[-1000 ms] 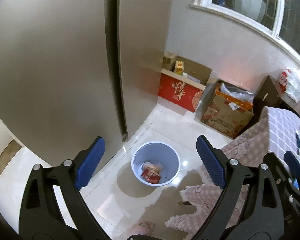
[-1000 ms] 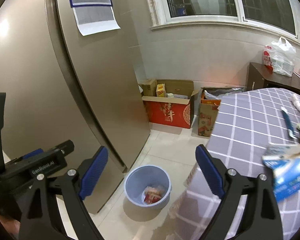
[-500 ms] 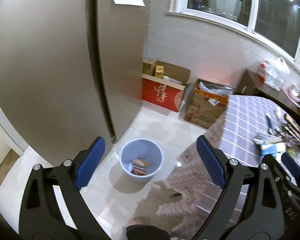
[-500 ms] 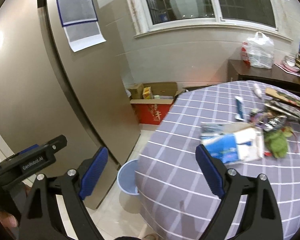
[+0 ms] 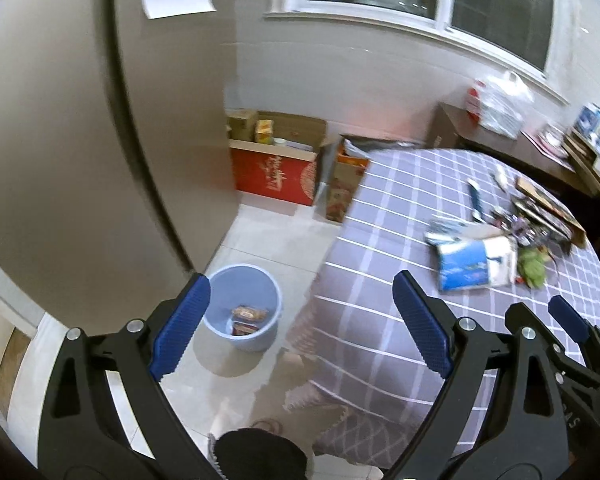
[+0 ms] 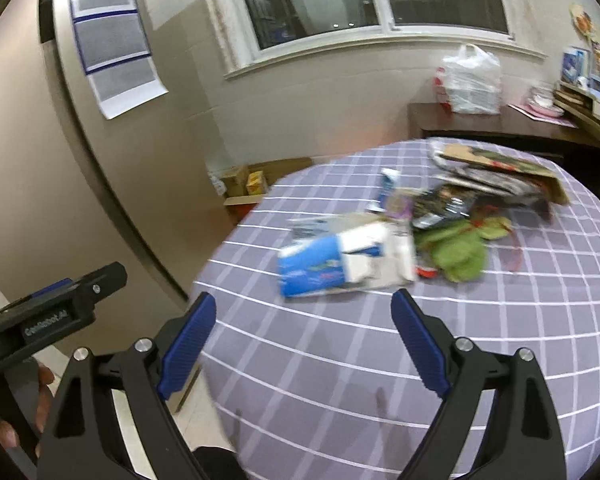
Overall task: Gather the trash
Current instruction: 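Move both tools back over the table toward the blue tissue pack, then grasp the blue tissue pack with the left gripper while the right grasps the purple ring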
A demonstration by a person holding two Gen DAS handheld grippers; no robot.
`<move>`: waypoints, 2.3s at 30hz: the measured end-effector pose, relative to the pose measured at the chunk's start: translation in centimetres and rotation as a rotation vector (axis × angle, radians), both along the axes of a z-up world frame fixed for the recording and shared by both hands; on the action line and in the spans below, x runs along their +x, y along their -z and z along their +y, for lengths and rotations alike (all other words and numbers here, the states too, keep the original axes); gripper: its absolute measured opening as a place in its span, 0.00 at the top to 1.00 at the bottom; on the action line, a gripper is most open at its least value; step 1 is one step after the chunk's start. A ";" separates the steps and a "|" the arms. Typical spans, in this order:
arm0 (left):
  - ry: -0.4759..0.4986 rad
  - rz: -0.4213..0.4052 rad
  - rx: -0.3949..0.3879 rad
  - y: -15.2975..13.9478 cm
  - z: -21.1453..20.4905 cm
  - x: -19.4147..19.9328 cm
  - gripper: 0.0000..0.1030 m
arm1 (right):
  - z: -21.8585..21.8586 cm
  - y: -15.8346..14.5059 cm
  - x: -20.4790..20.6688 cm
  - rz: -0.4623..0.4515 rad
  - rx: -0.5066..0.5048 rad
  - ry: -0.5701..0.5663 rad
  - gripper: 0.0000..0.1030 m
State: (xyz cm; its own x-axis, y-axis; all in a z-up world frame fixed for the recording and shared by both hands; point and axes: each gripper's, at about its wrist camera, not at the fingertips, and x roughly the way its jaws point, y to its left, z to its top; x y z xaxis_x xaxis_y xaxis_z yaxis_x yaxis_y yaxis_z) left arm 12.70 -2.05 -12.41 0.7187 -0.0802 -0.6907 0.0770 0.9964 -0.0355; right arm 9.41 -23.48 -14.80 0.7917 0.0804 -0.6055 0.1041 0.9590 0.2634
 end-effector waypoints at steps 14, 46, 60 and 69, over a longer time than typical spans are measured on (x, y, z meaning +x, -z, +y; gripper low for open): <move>0.176 0.096 -0.047 3.7 -7.7 2.6 0.12 | -7.5 2.7 0.0 0.070 0.038 0.125 0.15; 0.391 0.129 -0.210 7.2 -12.4 8.3 0.30 | -10.5 4.2 4.6 0.144 0.075 0.151 0.15; 0.407 0.088 -0.260 6.3 -11.3 6.5 0.50 | -8.7 2.9 4.0 0.104 0.058 0.137 0.15; 0.430 0.002 -0.147 4.9 -9.6 3.8 0.52 | -6.8 2.7 5.4 0.069 0.198 0.059 0.15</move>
State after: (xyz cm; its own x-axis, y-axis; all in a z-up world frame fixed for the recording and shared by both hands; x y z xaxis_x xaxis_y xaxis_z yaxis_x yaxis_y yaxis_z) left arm 16.53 -11.63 -17.30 0.5974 -0.4681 -0.6512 0.4822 0.8585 -0.1747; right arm 14.77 -30.30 -17.49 0.7561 0.1582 -0.6351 0.1825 0.8809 0.4368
